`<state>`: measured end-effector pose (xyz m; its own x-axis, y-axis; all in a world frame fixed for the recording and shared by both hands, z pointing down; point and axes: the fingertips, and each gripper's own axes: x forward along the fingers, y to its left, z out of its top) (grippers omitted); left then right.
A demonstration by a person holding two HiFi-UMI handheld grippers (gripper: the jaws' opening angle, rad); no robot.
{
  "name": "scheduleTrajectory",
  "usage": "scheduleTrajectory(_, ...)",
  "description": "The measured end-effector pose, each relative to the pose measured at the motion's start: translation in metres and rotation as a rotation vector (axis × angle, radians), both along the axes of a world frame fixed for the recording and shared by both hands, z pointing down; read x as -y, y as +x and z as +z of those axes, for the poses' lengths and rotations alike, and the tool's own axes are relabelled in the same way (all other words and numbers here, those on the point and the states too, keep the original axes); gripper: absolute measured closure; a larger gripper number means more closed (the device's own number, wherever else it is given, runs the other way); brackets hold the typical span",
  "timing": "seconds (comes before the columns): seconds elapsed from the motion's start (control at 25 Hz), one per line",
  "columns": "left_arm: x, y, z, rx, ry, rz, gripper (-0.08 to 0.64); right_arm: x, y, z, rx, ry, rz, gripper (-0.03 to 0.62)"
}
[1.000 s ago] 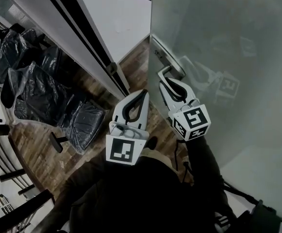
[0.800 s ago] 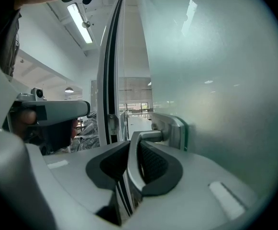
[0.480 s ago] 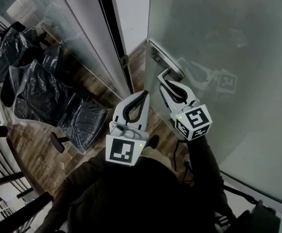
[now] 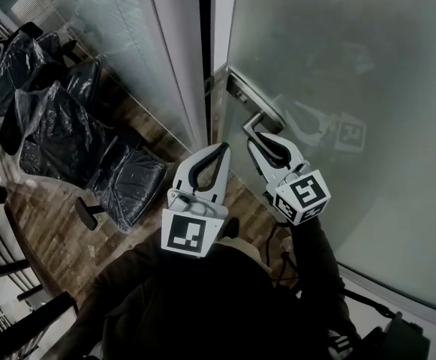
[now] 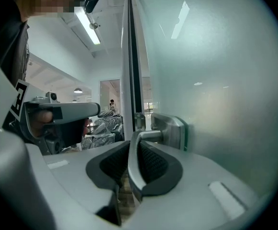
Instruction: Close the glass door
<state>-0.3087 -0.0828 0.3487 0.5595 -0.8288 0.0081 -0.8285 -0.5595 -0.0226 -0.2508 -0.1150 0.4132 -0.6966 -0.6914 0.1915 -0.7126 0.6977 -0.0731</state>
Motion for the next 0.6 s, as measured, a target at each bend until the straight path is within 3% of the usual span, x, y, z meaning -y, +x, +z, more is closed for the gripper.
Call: scheduleTrajectory(0.6,-0.024,-0.016,-0.008,0.007,0.036,-0.091,0.563,-0.031,-0.032,0.008,0.007,0.000,-0.064,0.529)
